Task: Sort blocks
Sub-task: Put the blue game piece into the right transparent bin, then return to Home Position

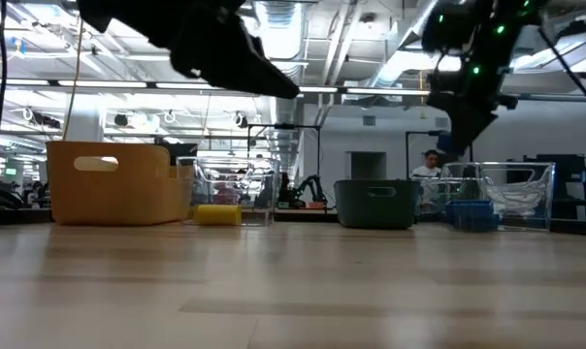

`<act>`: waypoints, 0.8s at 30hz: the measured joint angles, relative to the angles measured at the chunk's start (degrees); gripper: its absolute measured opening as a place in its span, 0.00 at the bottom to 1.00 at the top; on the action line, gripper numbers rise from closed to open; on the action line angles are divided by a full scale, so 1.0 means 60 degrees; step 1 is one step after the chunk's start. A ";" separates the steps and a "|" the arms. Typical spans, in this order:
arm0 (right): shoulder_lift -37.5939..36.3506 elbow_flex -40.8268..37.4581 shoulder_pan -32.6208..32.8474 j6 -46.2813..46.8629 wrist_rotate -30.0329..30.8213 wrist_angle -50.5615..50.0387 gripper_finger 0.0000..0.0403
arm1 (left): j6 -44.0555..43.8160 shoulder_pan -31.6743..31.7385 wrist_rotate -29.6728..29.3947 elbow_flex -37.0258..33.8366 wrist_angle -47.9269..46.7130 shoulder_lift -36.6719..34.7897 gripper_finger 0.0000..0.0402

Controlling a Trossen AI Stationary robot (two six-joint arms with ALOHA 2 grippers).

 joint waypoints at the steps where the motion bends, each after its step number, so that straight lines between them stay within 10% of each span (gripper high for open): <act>1: 0.0064 0.0000 -0.0491 -0.0357 -0.0311 0.0002 0.17 | 0.0000 0.0000 -0.0006 -0.0118 -0.0011 -0.0090 0.60; 8: 0.1112 -0.0004 -0.2902 -0.2124 -0.2803 -0.0159 0.22 | -0.0077 -0.0004 0.0016 -0.1254 0.0615 -0.1152 0.56; 24: 0.0739 -0.0007 -0.3210 -0.3409 -0.2976 0.0191 0.57 | -0.1380 -0.0011 -0.0331 -0.3668 0.1402 -0.3942 0.56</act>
